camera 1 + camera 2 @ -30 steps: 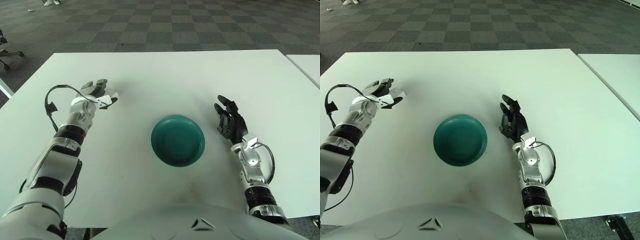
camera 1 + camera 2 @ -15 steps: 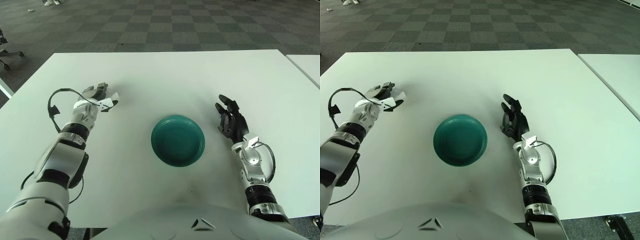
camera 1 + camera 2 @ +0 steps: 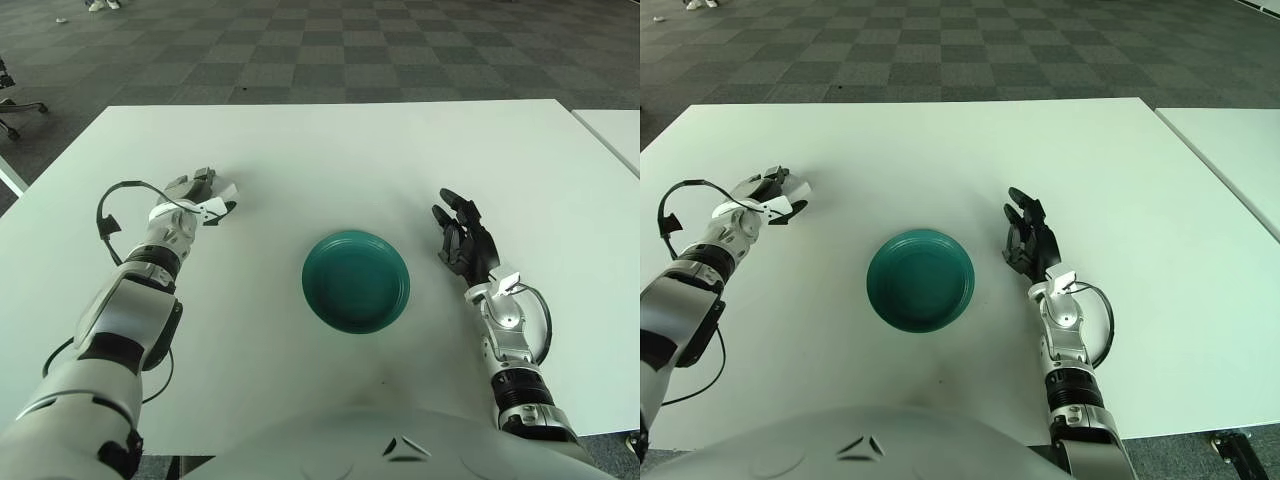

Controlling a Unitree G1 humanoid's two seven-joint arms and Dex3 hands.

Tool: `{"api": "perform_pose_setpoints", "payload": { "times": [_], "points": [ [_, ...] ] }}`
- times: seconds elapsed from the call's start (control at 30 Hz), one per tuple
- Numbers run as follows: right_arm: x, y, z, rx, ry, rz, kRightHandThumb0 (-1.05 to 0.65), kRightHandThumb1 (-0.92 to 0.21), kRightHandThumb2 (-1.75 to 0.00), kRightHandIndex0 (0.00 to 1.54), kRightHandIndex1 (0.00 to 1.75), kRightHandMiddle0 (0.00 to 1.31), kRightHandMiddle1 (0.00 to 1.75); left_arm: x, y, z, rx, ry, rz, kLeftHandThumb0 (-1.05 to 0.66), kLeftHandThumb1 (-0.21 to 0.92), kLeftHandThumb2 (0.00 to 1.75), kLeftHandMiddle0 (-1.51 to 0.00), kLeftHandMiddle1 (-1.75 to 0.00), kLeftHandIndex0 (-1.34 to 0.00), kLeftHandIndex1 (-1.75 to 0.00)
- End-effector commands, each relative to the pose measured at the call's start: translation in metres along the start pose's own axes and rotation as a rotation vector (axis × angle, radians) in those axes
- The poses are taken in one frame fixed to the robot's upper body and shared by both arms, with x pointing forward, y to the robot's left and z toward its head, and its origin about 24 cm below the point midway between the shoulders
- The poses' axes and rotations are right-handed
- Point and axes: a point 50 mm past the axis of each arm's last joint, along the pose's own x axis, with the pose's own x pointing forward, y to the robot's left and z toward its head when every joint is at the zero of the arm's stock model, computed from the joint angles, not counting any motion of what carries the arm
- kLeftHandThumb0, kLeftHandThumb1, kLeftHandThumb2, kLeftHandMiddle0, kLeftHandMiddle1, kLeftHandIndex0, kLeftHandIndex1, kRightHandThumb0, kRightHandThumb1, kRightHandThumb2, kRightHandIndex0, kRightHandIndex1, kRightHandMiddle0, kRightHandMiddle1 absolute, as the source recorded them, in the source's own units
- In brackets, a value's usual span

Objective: Put the charger into the plate.

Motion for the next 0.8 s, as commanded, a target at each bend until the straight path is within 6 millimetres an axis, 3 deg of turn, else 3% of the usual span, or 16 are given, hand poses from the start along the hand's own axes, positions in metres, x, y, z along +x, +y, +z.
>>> {"api": "perform_pose_setpoints", "payload": {
  "times": [0.0, 0.1, 0.13, 0.17, 0.27, 0.3, 0.37, 0.6, 0.77],
  "points": [
    [-0.04, -0.005, -0.048, 0.038, 0.256, -0.033, -0.87, -0.92, -0.83, 0.3, 0.02, 0.0, 0.56, -0.003, -0.014, -0.006, -0.009, 0.04, -0.056, -1.05, 0.92, 0.78, -0.23, -0.06, 0.0, -0.82],
    [-0.04, -0.005, -0.049, 0.056, 0.26, -0.038, -0.87, -0.92, -0.82, 0.3, 0.02, 0.0, 0.57, -0.004, -0.017, -0.007, -0.037, 0.049, -0.071, -1.05, 0.92, 0.78, -0.28, -0.1, -0.01, -0.95],
    [-0.039, -0.006, -0.049, 0.063, 0.261, -0.04, -0.87, -0.92, -0.81, 0.3, 0.02, 0.0, 0.58, -0.004, -0.018, -0.007, -0.054, 0.049, -0.082, -1.05, 0.92, 0.78, -0.25, -0.23, -0.03, -1.02],
    [-0.039, -0.006, -0.05, 0.069, 0.261, -0.042, -0.88, -0.92, -0.8, 0.31, 0.02, 0.0, 0.58, -0.004, -0.019, -0.007, -0.066, 0.049, -0.089, -1.05, 0.92, 0.78, -0.22, -0.58, -0.05, -1.14],
    [-0.039, -0.007, -0.05, 0.082, 0.26, -0.046, -0.88, -0.92, -0.79, 0.32, 0.02, 0.0, 0.59, -0.005, -0.021, -0.006, -0.078, 0.042, -0.106, -1.05, 0.92, 0.78, -0.2, -1.26, -0.08, -1.34],
    [-0.038, -0.007, -0.05, 0.085, 0.26, -0.047, -0.88, -0.92, -0.79, 0.32, 0.03, 0.0, 0.59, -0.005, -0.022, -0.006, -0.078, 0.041, -0.108, -1.05, 0.92, 0.78, -0.2, -1.43, -0.09, -1.39],
    [-0.038, -0.007, -0.05, 0.09, 0.256, -0.048, -0.88, -0.92, -0.78, 0.33, 0.03, 0.0, 0.6, -0.005, -0.022, -0.005, -0.074, 0.04, -0.111, -1.05, 0.92, 0.77, -0.24, -1.59, -0.1, -1.47],
    [-0.037, -0.008, -0.049, 0.096, 0.242, -0.047, -0.89, -0.92, -0.77, 0.34, 0.03, 0.0, 0.63, -0.005, -0.027, -0.005, -0.078, 0.078, -0.092, -0.9, 0.92, 0.7, -0.47, -1.73, -0.21, -1.7],
    [-0.037, -0.008, -0.049, 0.096, 0.242, -0.043, -0.87, -0.92, -0.79, 0.35, 0.03, 0.0, 0.64, -0.006, -0.03, -0.003, -0.119, 0.103, -0.07, -0.69, 0.92, 0.6, -0.65, -1.74, -0.49, -1.74]
  ]
}}
